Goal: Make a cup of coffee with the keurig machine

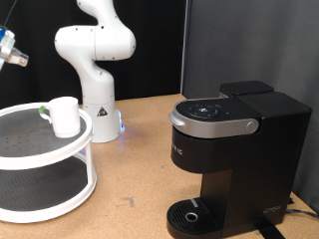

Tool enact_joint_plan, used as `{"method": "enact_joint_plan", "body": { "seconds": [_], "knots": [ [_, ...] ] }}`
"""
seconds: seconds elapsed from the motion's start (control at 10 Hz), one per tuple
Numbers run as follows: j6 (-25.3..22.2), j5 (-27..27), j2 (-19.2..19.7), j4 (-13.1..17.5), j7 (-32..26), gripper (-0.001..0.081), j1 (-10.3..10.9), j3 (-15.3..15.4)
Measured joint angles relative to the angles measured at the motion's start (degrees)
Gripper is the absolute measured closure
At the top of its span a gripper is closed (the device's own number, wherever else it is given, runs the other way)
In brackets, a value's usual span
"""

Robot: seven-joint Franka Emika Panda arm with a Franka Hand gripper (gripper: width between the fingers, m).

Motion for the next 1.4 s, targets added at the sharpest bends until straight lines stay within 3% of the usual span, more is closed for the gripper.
{"method": "enact_joint_plan", "body": {
  "seconds": [0.6, 0.7, 0.8, 1.0, 1.1, 1.2, 1.3, 1.4],
  "knots": [
    [10.93, -2.14, 1.88, -7.28, -4.10, 0.0802, -0.09, -0.66],
    [12.41, -2.14, 1.90, -8.30, -4.31, 0.0609, -0.10, -0.85],
    [13.63, -2.14, 1.92, -9.28, -4.48, 0.0609, -0.13, -1.03],
    [14.33, -2.15, 1.99, -10.97, -4.75, 0.0292, -0.15, -1.66],
    [14.61, -2.15, 2.00, -11.73, -4.76, 0.0292, -0.16, -1.88],
    [14.92, -2.10, 2.00, -12.37, -4.76, 0.0109, -0.16, -1.98],
    [15.51, -1.82, 2.00, -13.01, -4.84, 0.0033, -0.16, -2.08],
    [15.76, -1.56, 1.99, -13.45, -5.07, 0.0033, -0.16, -2.25]
  ]
}}
